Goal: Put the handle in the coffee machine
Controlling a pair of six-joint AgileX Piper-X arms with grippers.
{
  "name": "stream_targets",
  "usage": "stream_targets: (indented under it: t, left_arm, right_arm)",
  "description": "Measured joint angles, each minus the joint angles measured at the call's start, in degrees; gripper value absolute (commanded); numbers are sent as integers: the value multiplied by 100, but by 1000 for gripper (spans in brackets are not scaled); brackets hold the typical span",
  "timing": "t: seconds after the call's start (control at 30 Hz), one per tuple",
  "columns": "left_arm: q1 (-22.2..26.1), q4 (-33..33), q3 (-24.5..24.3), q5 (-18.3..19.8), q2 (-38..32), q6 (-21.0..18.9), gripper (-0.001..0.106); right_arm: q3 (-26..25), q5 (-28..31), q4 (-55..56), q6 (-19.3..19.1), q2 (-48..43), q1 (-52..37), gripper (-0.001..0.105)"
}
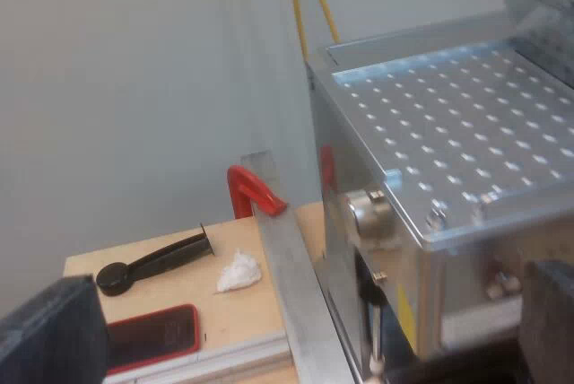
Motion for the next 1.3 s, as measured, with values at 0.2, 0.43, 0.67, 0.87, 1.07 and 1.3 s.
stream_targets:
  t: [0.2,0.43,0.67,0.87,1.07,1.3]
  left_arm:
    - [0,316,373,0,-865,206,95]
    - [0,946,1165,0,-2055,282,95]
    - [0,1278,1622,-8,-2834,282,95]
    - [0,1571,1715,-8,-2841,282,95]
    - [0,2284,1715,24,-2841,418,95]
    - [0,2515,1737,93,-2841,551,95]
  right_arm:
    - [567,0,43,-215,-1279,0,69]
    - [1022,0,80,-215,-2430,0,69]
    - [1258,0,452,-215,-3146,0,69]
    - [1430,0,553,-215,-3527,0,69]
    - [1560,-147,713,-170,-3536,0,69]
    - [1584,-524,713,-44,-3536,0,69]
